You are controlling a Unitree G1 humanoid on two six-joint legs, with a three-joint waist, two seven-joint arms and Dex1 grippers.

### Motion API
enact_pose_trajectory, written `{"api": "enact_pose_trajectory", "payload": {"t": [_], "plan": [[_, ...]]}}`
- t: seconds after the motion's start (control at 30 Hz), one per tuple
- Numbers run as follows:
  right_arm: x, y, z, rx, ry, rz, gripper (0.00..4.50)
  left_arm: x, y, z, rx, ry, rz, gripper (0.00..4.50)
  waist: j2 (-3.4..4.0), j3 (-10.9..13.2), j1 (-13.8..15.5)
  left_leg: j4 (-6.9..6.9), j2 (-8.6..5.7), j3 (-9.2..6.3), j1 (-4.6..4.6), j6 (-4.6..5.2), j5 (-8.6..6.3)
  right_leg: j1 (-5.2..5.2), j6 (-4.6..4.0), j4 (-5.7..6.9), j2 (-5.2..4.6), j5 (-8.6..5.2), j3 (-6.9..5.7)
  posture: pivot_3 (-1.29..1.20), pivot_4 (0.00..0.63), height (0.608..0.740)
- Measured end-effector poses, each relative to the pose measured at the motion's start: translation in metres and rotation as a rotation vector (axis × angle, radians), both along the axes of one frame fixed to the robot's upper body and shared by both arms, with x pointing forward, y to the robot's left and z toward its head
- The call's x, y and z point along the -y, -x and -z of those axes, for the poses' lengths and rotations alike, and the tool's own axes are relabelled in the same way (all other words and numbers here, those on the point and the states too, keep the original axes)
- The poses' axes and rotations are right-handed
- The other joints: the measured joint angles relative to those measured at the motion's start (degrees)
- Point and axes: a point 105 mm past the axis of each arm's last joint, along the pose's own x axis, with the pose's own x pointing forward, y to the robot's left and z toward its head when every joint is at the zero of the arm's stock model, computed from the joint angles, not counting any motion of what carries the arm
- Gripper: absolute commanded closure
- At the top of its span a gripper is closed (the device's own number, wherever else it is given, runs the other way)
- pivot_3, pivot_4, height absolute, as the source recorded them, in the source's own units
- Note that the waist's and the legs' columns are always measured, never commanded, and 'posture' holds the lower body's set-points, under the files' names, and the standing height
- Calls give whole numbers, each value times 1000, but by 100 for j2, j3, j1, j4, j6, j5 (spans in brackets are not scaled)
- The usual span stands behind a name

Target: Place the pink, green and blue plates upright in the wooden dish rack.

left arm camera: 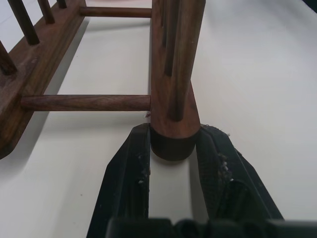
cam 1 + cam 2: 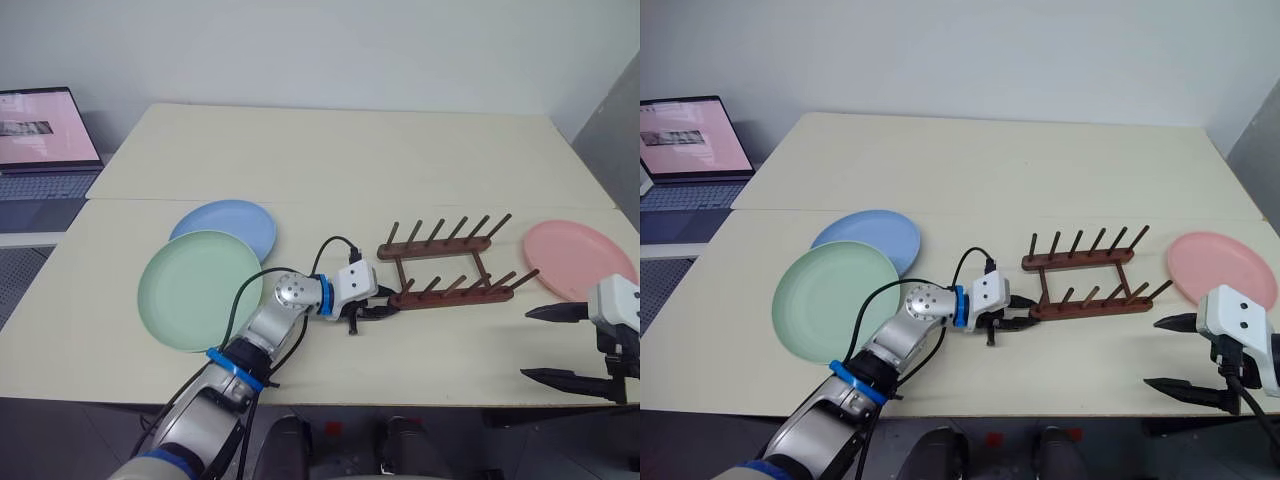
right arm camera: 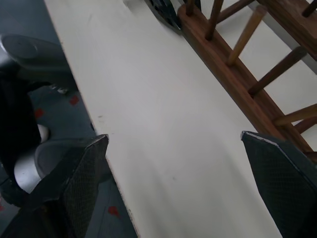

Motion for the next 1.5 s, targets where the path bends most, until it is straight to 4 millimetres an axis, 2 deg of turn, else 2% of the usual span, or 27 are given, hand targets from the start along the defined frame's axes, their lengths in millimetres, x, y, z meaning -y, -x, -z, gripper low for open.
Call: {"api": "enact_pose_trajectory", "payload": {"t": [0.37,0.4,0.6,0.73,0.83,0.9,0.97,1.1,1.23,1.3,1.4,1.5], "plan": [[4,-1,7,13,13,52,0,11,-16,1,-9,-36,38,3462,-5,3,-8,0,0,-1,-10,0,0,-7,10,-1,1,5,-3,0,150,738],[4,-2,7,18,11,57,0,12,-18,0,-13,-38,37,2740,-6,3,-8,1,0,-2,-11,0,0,-7,11,-1,1,6,-3,0,150,738],[4,-5,12,25,14,77,0,5,-28,-10,9,-21,18,1153,-7,4,-14,0,0,-1,-14,0,0,-11,12,0,1,6,-3,0,150,738],[6,-9,14,47,32,89,0,-16,-32,-24,59,-12,0,97,-6,4,-44,-1,5,-3,-18,0,0,-18,11,3,5,6,-3,0,150,738],[8,-13,14,72,48,93,0,-33,-26,-35,70,4,7,97,-4,2,-59,-1,8,-2,-18,0,0,-19,11,4,5,6,0,0,150,738],[13,-19,14,94,64,106,657,-47,-8,-40,44,0,46,719,-3,2,-95,-2,10,-3,-17,0,0,-19,10,5,4,6,3,0,150,738],[15,-25,16,107,72,97,1351,-53,14,-41,1,-9,92,1330,-1,0,-111,0,9,-2,-15,-1,0,-18,11,6,3,6,6,0,150,738],[10,-33,17,150,88,42,2878,-39,44,-34,-71,-18,170,2596,1,0,-38,17,5,0,-13,-1,1,-8,12,7,2,6,0,0,150,738],[18,-46,26,154,151,44,4418,-18,54,-25,-80,-12,165,3897,1,-1,-29,34,5,1,-8,0,1,1,-5,9,0,-2,10,0,150,738],[19,-53,34,150,180,40,4500,-5,54,-14,-69,-25,134,4486,1,-1,-27,40,5,1,-8,0,1,2,-4,10,1,-1,11,0,150,738],[22,-65,46,155,222,47,4500,11,42,2,-58,-26,29,4486,1,-1,-25,48,5,1,-11,1,0,1,-4,14,2,0,8,0,150,738],[23,-77,56,171,227,81,4500,18,32,14,-19,-44,-31,4486,1,-1,-29,48,6,0,-16,2,0,-4,-4,17,4,1,7,0,150,738]]}}
